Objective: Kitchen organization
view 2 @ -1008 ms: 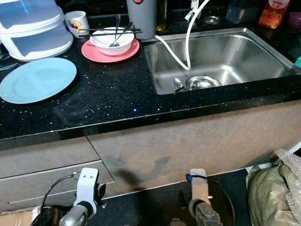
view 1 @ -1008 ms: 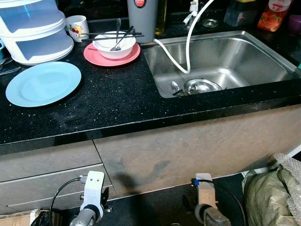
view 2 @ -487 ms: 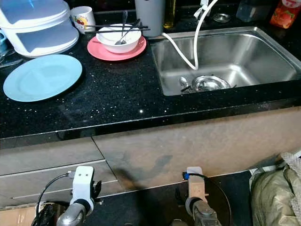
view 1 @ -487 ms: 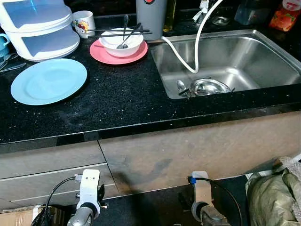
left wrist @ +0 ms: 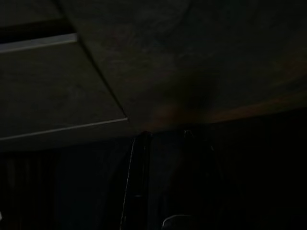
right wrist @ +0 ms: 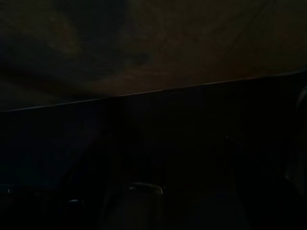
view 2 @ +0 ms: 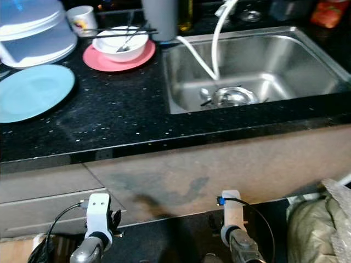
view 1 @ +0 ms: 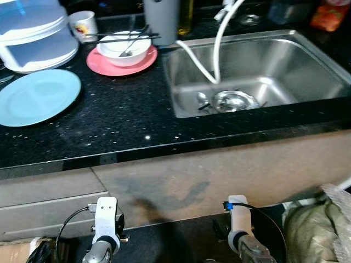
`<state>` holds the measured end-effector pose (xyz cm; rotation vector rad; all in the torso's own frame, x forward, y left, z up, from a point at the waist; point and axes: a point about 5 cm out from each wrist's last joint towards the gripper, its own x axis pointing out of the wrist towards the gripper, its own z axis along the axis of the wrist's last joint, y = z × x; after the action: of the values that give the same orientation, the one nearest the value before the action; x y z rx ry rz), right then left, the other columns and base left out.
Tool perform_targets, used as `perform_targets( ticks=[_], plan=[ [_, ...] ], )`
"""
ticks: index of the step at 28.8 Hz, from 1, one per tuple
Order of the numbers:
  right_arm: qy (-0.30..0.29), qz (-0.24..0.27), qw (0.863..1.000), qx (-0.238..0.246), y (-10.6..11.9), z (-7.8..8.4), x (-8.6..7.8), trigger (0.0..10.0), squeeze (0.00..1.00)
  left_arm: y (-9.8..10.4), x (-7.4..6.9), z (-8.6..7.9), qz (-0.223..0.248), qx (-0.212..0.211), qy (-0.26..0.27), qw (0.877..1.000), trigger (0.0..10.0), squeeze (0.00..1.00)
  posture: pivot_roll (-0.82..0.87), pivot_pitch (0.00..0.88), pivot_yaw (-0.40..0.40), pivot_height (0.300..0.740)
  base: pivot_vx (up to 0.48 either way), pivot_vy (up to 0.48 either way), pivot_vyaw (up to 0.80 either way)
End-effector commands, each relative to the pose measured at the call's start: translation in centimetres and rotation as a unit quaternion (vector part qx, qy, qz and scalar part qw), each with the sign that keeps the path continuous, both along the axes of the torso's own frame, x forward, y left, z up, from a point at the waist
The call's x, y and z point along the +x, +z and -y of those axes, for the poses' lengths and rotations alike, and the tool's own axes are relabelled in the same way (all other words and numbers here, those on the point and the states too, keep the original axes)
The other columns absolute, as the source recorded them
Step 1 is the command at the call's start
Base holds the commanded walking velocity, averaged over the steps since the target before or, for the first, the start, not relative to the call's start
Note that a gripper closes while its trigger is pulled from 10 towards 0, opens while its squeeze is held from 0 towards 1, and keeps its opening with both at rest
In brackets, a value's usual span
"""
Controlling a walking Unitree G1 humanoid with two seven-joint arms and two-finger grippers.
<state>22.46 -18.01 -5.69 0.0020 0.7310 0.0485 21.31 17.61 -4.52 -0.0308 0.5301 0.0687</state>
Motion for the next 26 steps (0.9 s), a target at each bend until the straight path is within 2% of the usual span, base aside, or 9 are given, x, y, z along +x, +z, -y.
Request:
perform_targets(
  ticks=[1, 9, 11, 14, 16, 18, 22, 23, 26],
  plan=[
    [0.005, -0.003, 1.000, 0.008, -0.3, -0.6, -0.3, 10.0, 0.00, -0.5, -0.9, -0.6, -0.011, 0.001, 0.009, 1.000, 10.0, 0.00, 0.01, 0.121, 0.006, 0.740, 0.000, 0.000, 0.00],
    [0.017, 0.005, 1.000, 0.009, -0.1, -0.8, -0.1, 10.0, 0.00, -0.5, -1.2, -0.8, -0.010, 0.001, 0.006, 1.000, 10.0, 0.00, 0.01, 0.115, 0.009, 0.740, 0.000, 0.000, 0.00],
    [0.070, 0.027, 0.996, 0.041, 0.6, -1.2, 0.6, 10.0, 0.00, 0.6, -1.5, -0.8, 0.023, 0.015, -0.072, 0.997, 10.0, 0.00, 0.01, 0.117, 0.013, 0.740, 0.000, 0.000, 0.00],
    [0.098, 0.033, 0.993, 0.057, 1.0, -1.3, 0.8, 10.0, 0.00, 1.2, -1.7, -0.8, 0.039, 0.012, -0.102, 0.994, 10.0, 0.00, 0.01, 0.117, 0.013, 0.740, 0.000, 0.000, 0.00],
    [0.199, 0.045, 0.972, 0.120, 2.2, -1.4, 1.1, 10.0, 0.00, 3.9, -2.3, -0.8, 0.088, -0.024, -0.189, 0.978, 10.0, 0.00, 0.01, 0.127, 0.010, 0.740, 0.000, 0.000, 0.00],
    [0.221, 0.047, 0.965, 0.134, 2.5, -1.4, 1.2, 10.0, 0.00, 4.4, -2.5, -0.8, 0.096, -0.032, -0.209, 0.973, 10.0, 0.00, 0.01, 0.127, 0.010, 0.740, 0.000, 0.000, 0.00],
    [0.301, 0.072, 0.930, 0.199, 5.1, -1.2, 1.6, 10.0, 0.00, 7.4, -3.2, -0.7, 0.122, -0.087, -0.279, 0.948, 10.0, 0.00, 0.02, 0.134, 0.008, 0.740, 0.000, 0.000, 0.00],
    [0.301, 0.072, 0.930, 0.199, 5.1, -1.2, 1.6, 10.0, 0.00, 7.4, -3.2, -0.7, 0.122, -0.087, -0.279, 0.948, 10.0, 0.00, 0.02, 0.134, 0.008, 0.740, 0.000, 0.000, 0.00],
    [0.366, 0.114, 0.880, 0.281, 9.6, -1.2, 2.4, 10.0, 0.00, 11.0, -3.6, -0.5, 0.149, -0.135, -0.341, 0.918, 10.0, 0.00, 0.02, 0.136, 0.006, 0.740, 0.000, 0.000, 0.00]
  ],
)
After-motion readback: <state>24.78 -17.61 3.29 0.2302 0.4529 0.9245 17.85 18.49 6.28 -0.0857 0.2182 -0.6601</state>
